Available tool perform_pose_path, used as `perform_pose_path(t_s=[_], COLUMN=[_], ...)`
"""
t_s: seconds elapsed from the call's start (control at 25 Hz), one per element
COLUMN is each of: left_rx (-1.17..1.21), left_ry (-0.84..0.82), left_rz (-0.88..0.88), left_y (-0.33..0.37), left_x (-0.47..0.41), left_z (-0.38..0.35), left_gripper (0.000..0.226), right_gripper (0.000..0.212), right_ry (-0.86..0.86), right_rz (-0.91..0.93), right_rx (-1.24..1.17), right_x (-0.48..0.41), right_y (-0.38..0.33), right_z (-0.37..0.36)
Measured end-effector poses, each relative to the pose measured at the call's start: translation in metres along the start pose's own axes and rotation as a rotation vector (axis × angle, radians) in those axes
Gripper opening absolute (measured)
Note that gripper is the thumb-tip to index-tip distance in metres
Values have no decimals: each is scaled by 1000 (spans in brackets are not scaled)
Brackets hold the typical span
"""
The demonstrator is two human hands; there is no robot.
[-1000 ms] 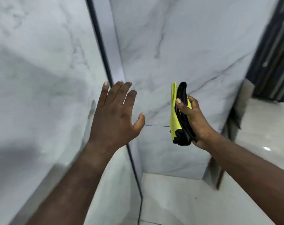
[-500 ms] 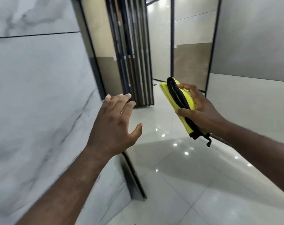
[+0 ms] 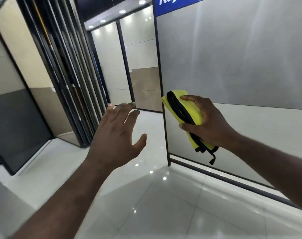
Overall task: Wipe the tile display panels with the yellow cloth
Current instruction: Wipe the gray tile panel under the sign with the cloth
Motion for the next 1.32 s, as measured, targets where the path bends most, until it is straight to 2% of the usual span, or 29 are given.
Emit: perform_pose_path(t_s=[0.2,0.44,0.72,0.96,1.32], left_rx=[2,9,91,142,87], left_ry=[32,144,293,372,371], left_rz=[-36,-94,-223,-305,-271], left_y=[-32,-104,-223,-269,-314], left_x=[-103,-208,-372,-521,-748], left_z=[-68,-147,-231,-285,-347], left_gripper=[67,64,65,65,73], right_gripper=[82,72,66,64,65], right_ry=[45,75,227,335,408], right_rz=[35,44,34,19,302], right_rx=[100,340,671,873,1308], right_x=[-98,-221,-403,-527,-735], right_y=[57,98,124,167,248], right_z=[26,14,21,56,114])
Point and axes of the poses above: each hand's wrist, its own x-axis away from the middle knuckle, its own z-axis out of the back of the hand, y = z × x, the point moved 9 cm from there along -x, towards the middle knuckle, and after that the axes turned 14 degrees about -y, right-handed, at the moved point
